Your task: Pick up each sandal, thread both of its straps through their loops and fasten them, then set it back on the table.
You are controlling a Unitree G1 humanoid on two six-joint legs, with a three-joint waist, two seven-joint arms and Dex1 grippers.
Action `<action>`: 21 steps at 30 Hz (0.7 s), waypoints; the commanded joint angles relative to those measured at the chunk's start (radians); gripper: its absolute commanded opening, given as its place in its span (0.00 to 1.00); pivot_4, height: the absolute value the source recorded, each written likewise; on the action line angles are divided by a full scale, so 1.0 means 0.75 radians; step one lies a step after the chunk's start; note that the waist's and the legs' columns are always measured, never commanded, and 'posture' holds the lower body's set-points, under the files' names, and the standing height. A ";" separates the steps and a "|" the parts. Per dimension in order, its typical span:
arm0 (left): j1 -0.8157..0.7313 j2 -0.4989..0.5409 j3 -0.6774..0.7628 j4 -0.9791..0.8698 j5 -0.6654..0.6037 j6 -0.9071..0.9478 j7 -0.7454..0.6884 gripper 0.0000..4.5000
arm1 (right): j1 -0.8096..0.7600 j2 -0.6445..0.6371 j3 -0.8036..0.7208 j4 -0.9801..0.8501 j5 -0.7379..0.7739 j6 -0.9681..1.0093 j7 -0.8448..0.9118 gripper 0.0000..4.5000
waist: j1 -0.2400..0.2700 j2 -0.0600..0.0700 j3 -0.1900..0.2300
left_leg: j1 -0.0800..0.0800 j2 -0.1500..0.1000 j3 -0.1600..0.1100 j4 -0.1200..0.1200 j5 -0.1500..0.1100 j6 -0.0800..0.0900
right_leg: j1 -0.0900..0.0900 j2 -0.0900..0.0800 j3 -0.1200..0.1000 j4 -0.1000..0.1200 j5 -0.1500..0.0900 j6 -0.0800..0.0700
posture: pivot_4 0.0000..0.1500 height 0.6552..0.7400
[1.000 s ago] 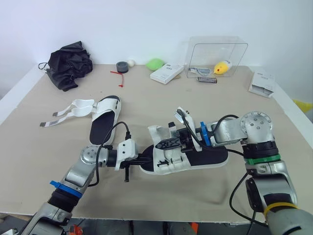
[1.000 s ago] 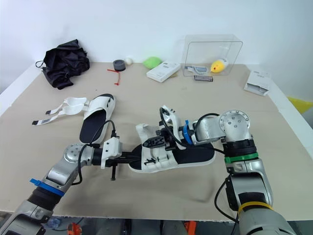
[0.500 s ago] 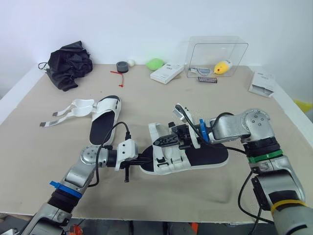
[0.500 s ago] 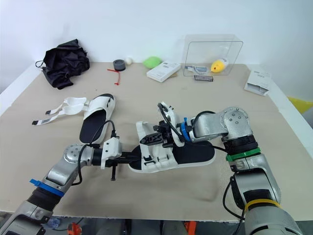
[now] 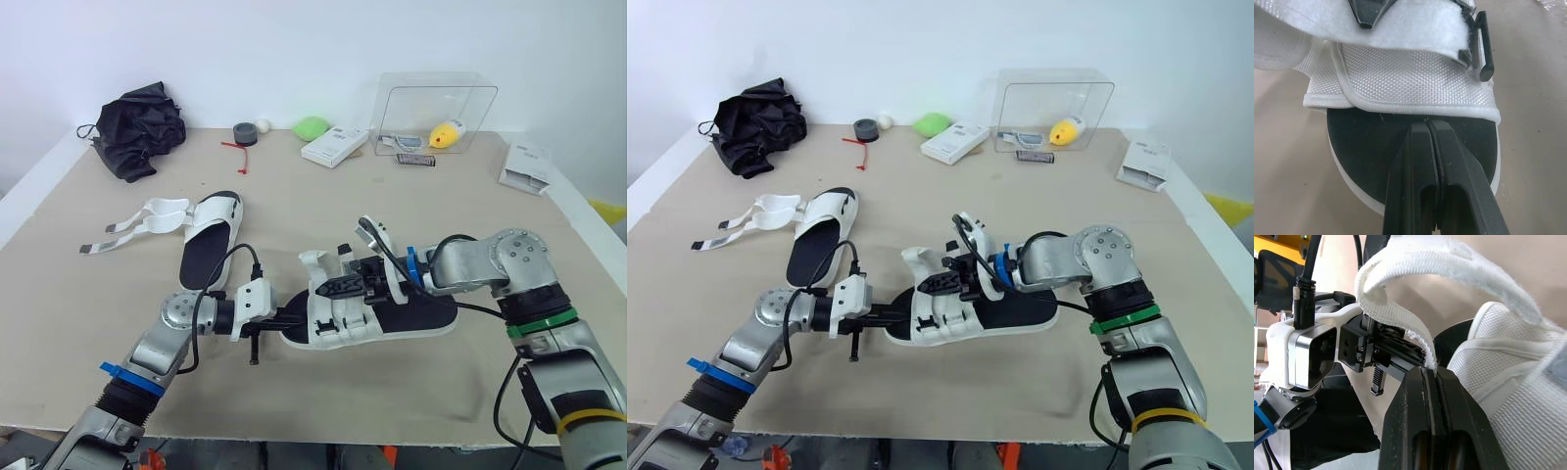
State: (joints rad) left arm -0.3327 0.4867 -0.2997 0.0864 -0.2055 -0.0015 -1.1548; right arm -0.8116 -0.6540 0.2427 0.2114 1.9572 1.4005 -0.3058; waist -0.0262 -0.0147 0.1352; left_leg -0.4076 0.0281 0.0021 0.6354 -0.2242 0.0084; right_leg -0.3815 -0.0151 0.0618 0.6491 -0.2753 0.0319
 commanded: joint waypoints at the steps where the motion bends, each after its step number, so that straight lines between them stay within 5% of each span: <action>1: 0.079 0.024 -0.091 0.131 0.096 0.069 -0.012 0.00 | 0.022 -0.046 0.025 -0.028 -0.001 0.021 0.015 0.01 | 0.000 0.000 0.000 | 0.000 0.000 0.000 0.000 0.000 0.000 | 0.000 0.000 0.000 0.000 0.000 0.000 | 1.00 1.00; 21: 0.082 0.024 -0.089 0.133 0.099 0.065 -0.014 0.00 | 0.078 0.007 -0.005 -0.270 -0.425 0.062 0.329 0.01 | 0.003 0.000 0.000 | 0.000 0.000 0.000 -0.001 -0.001 0.002 | 0.000 0.000 0.000 -0.001 -0.001 0.000 | 1.00 1.00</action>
State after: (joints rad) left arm -0.3327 0.4846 -0.3000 0.0866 -0.2055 -0.0025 -1.1601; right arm -0.7534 -0.6533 0.2337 0.0581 1.6718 1.4125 -0.0990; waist -0.0237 -0.0147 0.1351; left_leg -0.4077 0.0282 0.0018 0.6349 -0.2251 0.0099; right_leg -0.3815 -0.0155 0.0616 0.6484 -0.2764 0.0322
